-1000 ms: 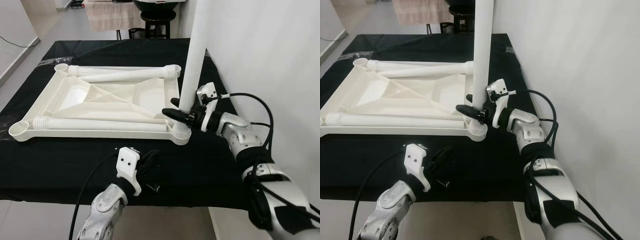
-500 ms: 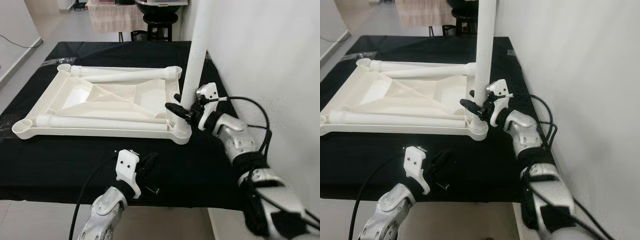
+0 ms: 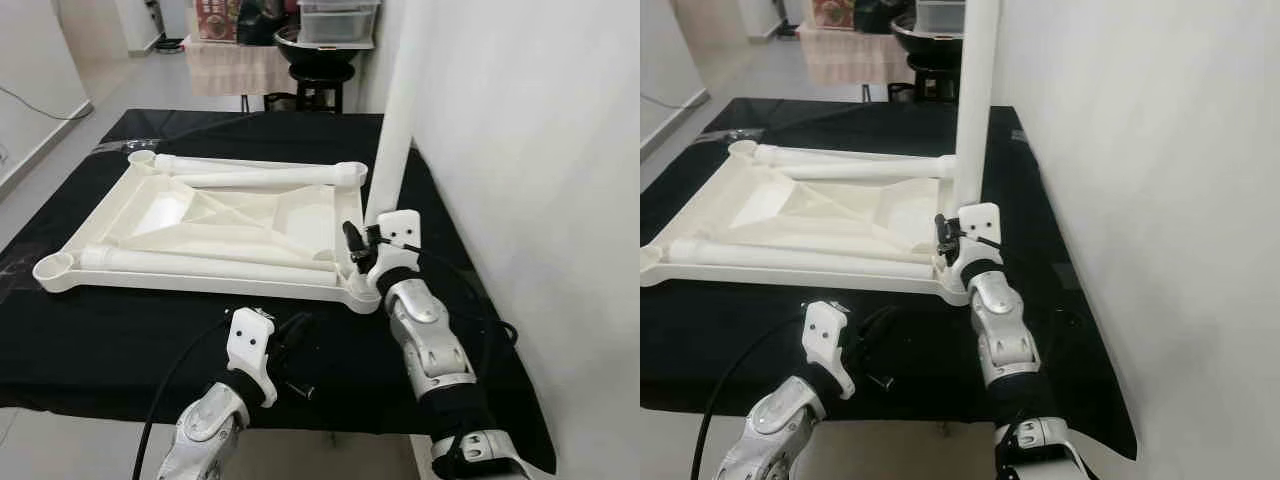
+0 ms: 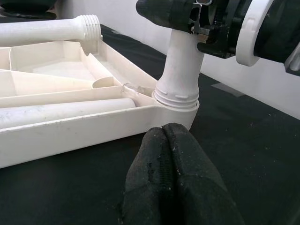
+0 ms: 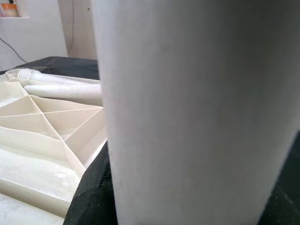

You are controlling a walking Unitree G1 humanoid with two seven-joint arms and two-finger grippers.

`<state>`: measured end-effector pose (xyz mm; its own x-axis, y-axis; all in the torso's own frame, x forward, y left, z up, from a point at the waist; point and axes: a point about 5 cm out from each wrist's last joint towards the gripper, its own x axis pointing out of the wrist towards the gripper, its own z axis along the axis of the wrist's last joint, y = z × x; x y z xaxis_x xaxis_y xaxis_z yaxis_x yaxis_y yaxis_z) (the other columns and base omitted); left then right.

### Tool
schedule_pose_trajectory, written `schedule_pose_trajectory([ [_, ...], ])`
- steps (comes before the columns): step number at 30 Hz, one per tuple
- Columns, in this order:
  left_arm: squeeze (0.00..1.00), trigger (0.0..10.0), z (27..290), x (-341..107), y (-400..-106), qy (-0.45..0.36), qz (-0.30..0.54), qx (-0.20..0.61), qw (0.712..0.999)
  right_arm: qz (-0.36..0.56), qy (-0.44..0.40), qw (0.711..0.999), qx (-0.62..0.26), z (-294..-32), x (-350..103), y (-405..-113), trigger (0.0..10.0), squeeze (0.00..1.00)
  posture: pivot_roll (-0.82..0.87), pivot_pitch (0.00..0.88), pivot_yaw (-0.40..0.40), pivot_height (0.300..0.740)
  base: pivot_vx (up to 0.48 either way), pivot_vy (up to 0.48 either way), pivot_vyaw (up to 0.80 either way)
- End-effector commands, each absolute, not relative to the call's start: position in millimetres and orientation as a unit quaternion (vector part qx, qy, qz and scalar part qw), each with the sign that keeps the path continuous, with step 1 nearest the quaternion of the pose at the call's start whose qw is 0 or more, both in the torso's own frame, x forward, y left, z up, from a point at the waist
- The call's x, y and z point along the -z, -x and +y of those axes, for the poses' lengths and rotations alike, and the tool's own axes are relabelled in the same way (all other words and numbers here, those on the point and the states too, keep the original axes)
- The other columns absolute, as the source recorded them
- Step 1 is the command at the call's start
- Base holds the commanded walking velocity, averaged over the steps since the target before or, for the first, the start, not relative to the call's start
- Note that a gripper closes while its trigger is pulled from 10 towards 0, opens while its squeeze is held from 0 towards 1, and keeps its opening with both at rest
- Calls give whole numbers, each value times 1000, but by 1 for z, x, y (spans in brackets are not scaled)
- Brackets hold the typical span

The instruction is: Building children table

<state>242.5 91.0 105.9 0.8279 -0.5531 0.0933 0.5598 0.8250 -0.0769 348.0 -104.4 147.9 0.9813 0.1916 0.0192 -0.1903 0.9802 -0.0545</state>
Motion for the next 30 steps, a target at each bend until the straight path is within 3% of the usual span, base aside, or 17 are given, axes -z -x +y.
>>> schedule_pose_trajectory([
  [1,0,10000,93,-102,-242,49,-26,290,956,83,24,991,-103,-106,-109,-336,10000,1000,99,44,-36,740,0,0,0],
  [4,0,10000,93,-101,-242,49,-24,291,955,70,8,991,-115,-105,-116,-337,10000,1000,96,37,-34,740,0,0,0],
  [5,0,10000,93,-100,-242,50,-23,291,955,39,-9,987,-156,-103,-130,-341,10000,1000,95,27,-32,740,0,0,0],
  [6,0,10000,93,-99,-243,51,-22,291,955,11,-21,978,-205,-104,-143,-345,10000,0,92,17,-31,740,0,0,0],
  [10,0,10000,94,-97,-243,53,-20,289,956,-29,-6,946,-323,-117,-169,-354,10000,0,92,0,-34,740,0,0,0],
  [15,0,10000,94,-95,-243,54,-19,286,956,-35,29,928,-369,-131,-180,-362,10000,0,92,0,-35,740,0,0,0],
  [17,0,10000,95,-91,-241,53,-17,284,957,-19,73,892,-446,-137,-187,-367,10000,0,94,0,-34,740,0,0,0],
  [18,0,10000,95,-91,-241,53,-17,284,957,-19,73,892,-446,-137,-187,-367,10000,0,94,0,-34,740,0,0,0],
  [20,0,10000,95,-91,-241,54,-16,284,957,-2,80,861,-503,-137,-190,-366,10000,0,95,0,-36,740,0,0,0],
  [24,0,10000,94,-91,-241,54,-16,285,957,3,77,851,-519,-138,-192,-366,10000,0,96,0,-34,740,0,0,0],
  [25,0,10000,93,-93,-240,55,-18,286,956,8,70,847,-527,-140,-197,-370,2314,0,99,0,-34,740,0,0,0],
  [26,0,10000,93,-94,-240,55,-19,287,956,10,64,846,-530,-142,-200,-373,0,0,99,0,-34,740,0,0,0],
  [30,0,10000,91,-96,-241,54,-23,291,955,15,53,845,-531,-143,-203,-376,0,0,95,15,-33,740,0,0,0],
])
